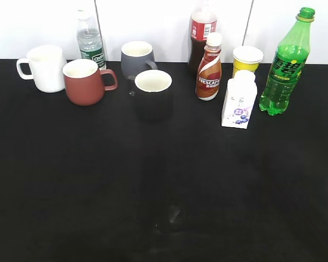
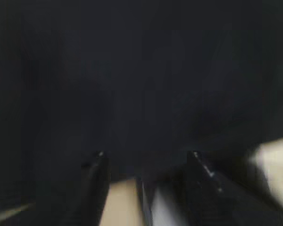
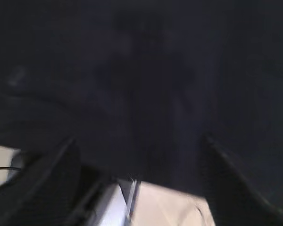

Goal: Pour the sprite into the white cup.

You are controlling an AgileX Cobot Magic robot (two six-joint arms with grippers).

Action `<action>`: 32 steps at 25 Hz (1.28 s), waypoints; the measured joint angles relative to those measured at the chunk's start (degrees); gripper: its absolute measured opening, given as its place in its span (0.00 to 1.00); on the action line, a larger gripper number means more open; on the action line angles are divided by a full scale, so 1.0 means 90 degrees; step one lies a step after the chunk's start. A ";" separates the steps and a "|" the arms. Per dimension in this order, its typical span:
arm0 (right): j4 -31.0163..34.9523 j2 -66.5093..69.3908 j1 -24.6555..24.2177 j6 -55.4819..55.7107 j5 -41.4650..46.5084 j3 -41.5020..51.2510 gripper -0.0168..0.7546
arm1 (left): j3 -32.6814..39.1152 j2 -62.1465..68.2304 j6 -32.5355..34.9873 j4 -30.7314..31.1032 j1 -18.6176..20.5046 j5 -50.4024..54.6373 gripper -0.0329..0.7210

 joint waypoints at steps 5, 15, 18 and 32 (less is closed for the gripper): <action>-0.0277 -0.3476 0.0006 0.0083 0.0064 0.1903 0.77 | 0.1306 -0.3176 0.0098 0.0173 0.0000 -0.0016 0.68; -0.0793 -0.4670 0.0006 -0.0007 -0.0463 0.2673 0.77 | 0.2254 -0.3935 0.0104 0.0215 0.0000 -0.0986 0.68; -0.0789 -0.4670 0.0006 -0.0010 -0.0471 0.2673 0.77 | 0.2262 -0.3935 0.0104 0.0215 0.0000 -0.0986 0.68; -0.0690 -0.5607 -0.2021 -0.0030 -0.0489 0.2679 0.77 | 0.2272 -0.4402 0.0104 0.0217 0.1889 -0.1014 0.41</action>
